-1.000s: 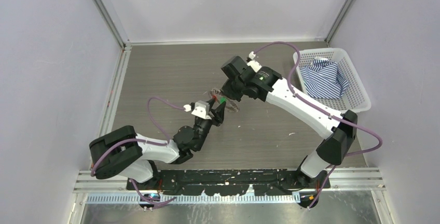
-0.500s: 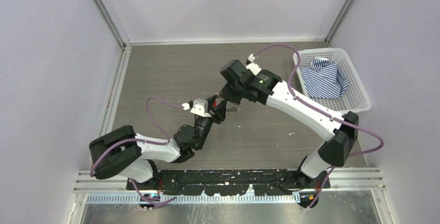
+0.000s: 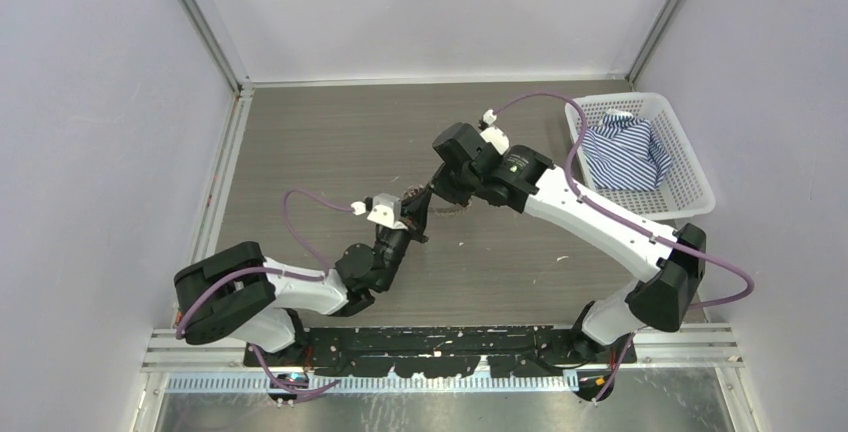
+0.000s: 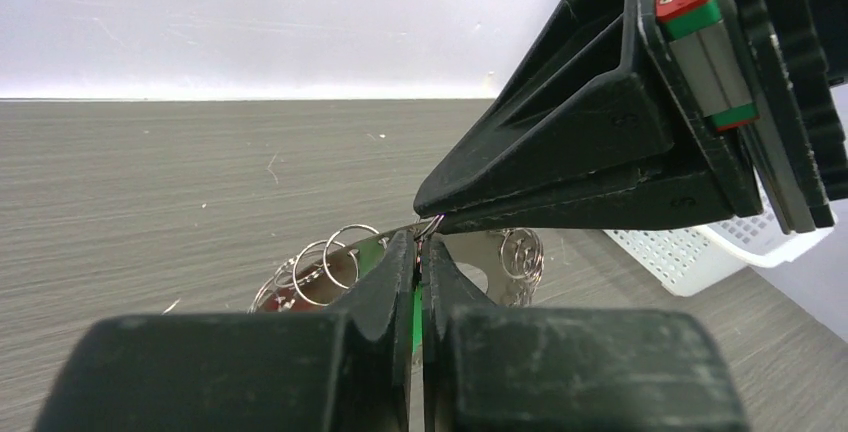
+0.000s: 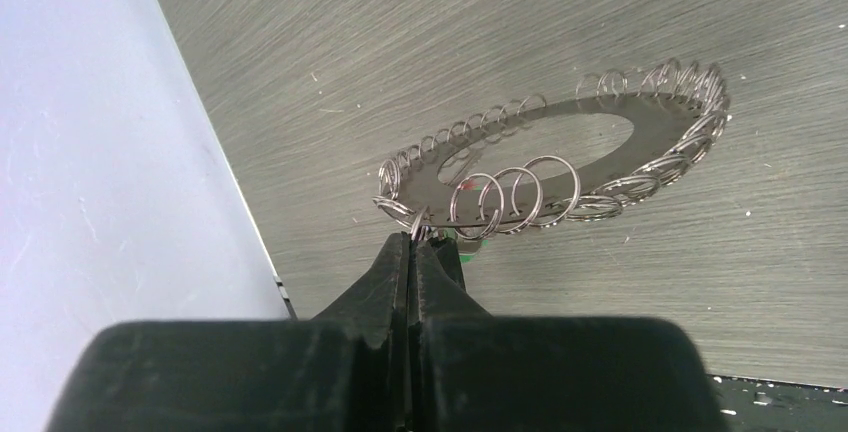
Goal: Remove the keys from the keyring
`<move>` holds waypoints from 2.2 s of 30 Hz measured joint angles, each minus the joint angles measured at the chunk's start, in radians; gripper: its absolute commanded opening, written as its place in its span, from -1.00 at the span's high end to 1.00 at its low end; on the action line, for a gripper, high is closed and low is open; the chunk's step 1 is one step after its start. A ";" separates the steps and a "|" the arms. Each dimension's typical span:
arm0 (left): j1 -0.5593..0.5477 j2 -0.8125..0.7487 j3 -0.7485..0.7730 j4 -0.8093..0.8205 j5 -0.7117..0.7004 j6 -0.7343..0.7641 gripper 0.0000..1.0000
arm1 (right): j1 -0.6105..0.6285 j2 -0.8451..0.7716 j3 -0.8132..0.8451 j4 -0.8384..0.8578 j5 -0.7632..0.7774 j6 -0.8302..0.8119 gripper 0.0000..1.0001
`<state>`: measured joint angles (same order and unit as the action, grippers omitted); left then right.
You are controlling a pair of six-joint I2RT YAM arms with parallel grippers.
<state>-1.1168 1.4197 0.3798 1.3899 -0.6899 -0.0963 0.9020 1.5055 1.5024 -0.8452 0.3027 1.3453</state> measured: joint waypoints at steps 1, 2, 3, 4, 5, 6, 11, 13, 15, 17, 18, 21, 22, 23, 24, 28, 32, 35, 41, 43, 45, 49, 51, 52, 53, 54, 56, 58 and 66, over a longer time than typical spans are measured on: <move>-0.001 -0.003 -0.006 0.002 0.005 0.000 0.99 | -0.001 -0.007 -0.011 0.010 -0.005 -0.009 0.98; -0.002 -0.008 -0.014 0.005 0.012 0.001 0.99 | -0.002 -0.011 -0.019 0.016 -0.011 -0.014 0.97; -0.002 -0.012 -0.020 0.006 0.017 0.002 0.99 | -0.003 -0.017 -0.029 0.028 -0.017 -0.023 0.98; -0.002 -0.016 -0.026 0.007 0.023 0.003 0.99 | -0.007 -0.024 -0.040 0.039 -0.023 -0.030 0.98; -0.002 -0.019 -0.032 0.008 0.030 0.003 0.99 | -0.010 -0.035 -0.058 0.054 -0.034 -0.038 0.98; -0.002 -0.021 -0.037 0.009 0.039 0.003 0.99 | -0.015 -0.049 -0.080 0.070 -0.047 -0.046 0.98; -0.007 -0.024 -0.059 0.019 0.077 0.001 0.99 | -0.044 -0.109 -0.167 0.127 -0.105 -0.083 0.98; -0.008 -0.024 -0.069 0.026 0.090 0.000 0.99 | -0.061 -0.137 -0.213 0.169 -0.139 -0.095 0.98; -0.008 -0.024 -0.080 0.029 0.100 -0.001 0.99 | -0.076 -0.158 -0.254 0.205 -0.169 -0.106 0.98; -0.008 -0.024 -0.090 0.032 0.107 -0.001 0.99 | -0.093 -0.178 -0.296 0.249 -0.204 -0.120 0.98; -0.008 -0.024 -0.094 0.032 0.109 -0.001 0.99 | -0.105 -0.187 -0.319 0.272 -0.227 -0.126 0.98; 0.001 -0.023 -0.121 0.019 0.087 0.005 0.99 | -0.146 -0.220 -0.367 0.325 -0.263 -0.146 0.98; 0.006 -0.023 -0.126 0.013 0.085 0.005 0.99 | -0.161 -0.234 -0.379 0.339 -0.275 -0.151 0.98; 0.008 -0.021 -0.135 0.001 0.081 0.010 0.99 | -0.178 -0.249 -0.393 0.359 -0.291 -0.158 0.97; 0.012 -0.017 -0.142 -0.008 0.080 0.014 0.99 | -0.196 -0.266 -0.407 0.385 -0.311 -0.163 0.98; 0.014 -0.015 -0.148 -0.014 0.090 0.034 0.99 | -0.230 -0.291 -0.434 0.441 -0.363 -0.178 0.98; 0.018 -0.015 -0.152 -0.013 0.130 0.044 0.99 | -0.231 -0.286 -0.441 0.445 -0.400 -0.191 0.98; 0.027 -0.012 -0.158 -0.011 0.209 0.030 0.99 | -0.231 -0.274 -0.448 0.450 -0.434 -0.193 0.97; 0.052 0.039 -0.158 0.010 0.419 -0.019 0.99 | -0.231 -0.264 -0.537 0.426 -0.436 -0.187 0.79; 0.061 0.068 -0.157 0.023 0.480 -0.043 0.99 | -0.231 -0.269 -0.571 0.407 -0.420 -0.190 0.73; 0.065 0.111 -0.157 0.019 0.528 -0.068 0.99 | -0.238 -0.285 -0.619 0.404 -0.415 -0.194 0.67; 0.066 0.170 -0.158 -0.033 0.584 -0.113 0.99 | -0.248 -0.304 -0.694 0.395 -0.416 -0.225 0.62; 0.065 0.172 -0.158 -0.073 0.603 -0.132 0.99 | -0.250 -0.304 -0.708 0.389 -0.416 -0.254 0.59; 0.065 0.172 -0.156 -0.096 0.610 -0.138 0.99 | -0.250 -0.304 -0.711 0.388 -0.417 -0.272 0.59; 0.065 0.172 -0.155 -0.113 0.616 -0.142 0.99 | -0.250 -0.304 -0.712 0.387 -0.417 -0.285 0.59; 0.065 0.172 -0.153 -0.130 0.621 -0.149 0.99 | -0.250 -0.303 -0.712 0.385 -0.418 -0.298 0.57; 0.065 0.180 -0.146 -0.149 0.634 -0.164 0.99 | -0.250 -0.302 -0.715 0.385 -0.422 -0.318 0.56; 0.065 0.202 -0.135 -0.160 0.647 -0.183 0.97 | -0.250 -0.294 -0.723 0.387 -0.425 -0.329 0.55; 0.065 0.247 -0.145 -0.161 0.672 -0.254 0.29 | -0.247 -0.231 -0.749 0.372 -0.435 -0.349 0.52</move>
<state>-1.0515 1.6669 0.2348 1.2293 -0.0181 -0.3500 0.6548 1.2743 0.7532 -0.4736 -0.1318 0.9966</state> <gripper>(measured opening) 0.311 0.235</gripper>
